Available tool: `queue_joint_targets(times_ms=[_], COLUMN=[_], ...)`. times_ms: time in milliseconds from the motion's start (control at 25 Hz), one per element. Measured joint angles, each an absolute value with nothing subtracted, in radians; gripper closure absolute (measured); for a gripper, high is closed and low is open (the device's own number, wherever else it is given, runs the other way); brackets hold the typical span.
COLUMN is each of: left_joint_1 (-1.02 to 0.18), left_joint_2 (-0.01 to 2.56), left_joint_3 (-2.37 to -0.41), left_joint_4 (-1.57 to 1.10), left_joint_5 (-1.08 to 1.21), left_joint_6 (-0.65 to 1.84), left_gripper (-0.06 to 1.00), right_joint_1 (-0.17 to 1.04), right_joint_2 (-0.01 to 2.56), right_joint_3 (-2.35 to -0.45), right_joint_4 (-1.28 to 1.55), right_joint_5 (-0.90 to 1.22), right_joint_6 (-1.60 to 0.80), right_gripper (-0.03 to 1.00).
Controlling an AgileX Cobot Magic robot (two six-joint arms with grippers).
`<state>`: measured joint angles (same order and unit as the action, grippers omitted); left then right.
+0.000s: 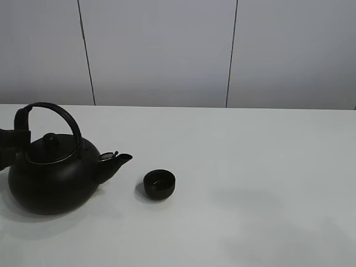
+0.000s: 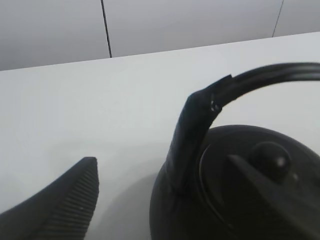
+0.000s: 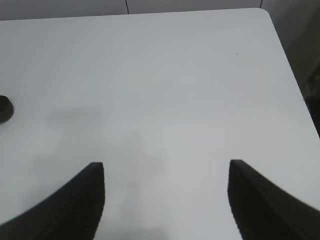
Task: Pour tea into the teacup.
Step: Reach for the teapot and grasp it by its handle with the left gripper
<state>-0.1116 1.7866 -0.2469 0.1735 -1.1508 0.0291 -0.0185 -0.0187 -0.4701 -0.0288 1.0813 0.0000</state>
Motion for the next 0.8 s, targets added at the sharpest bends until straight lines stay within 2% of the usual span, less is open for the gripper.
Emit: queue_joint_targets(times_ms=[280,640,720,800], left_joint_1=[-0.098,-0.096,-0.096,-0.096], left_joint_2=[1.791,1.848,1.848,1.848], left_joint_3=[-0.287,-0.338,-0.338,-0.338], left_joint_4=[0.204,0.259,0.258,0.269], left_joint_5=[-1.151,-1.151,-1.151,-1.152], left_joint_6=[0.011,0.006,0.006,0.006], left_gripper=[0.44,0.51,0.61,0.75], right_joint_1=[-0.019,-0.019,-0.019,-0.019], right_joint_2=[-0.019,-0.019,-0.019,-0.019], right_joint_3=[-0.470,-0.470,-0.470,-0.470], right_joint_4=[-0.029,-0.029,-0.029,-0.029], right_joint_5=[1.081,1.081,1.081,1.081], right_joint_6=[0.000,0.000,0.000,0.000], right_gripper=[0.48,0.48,0.48,0.48])
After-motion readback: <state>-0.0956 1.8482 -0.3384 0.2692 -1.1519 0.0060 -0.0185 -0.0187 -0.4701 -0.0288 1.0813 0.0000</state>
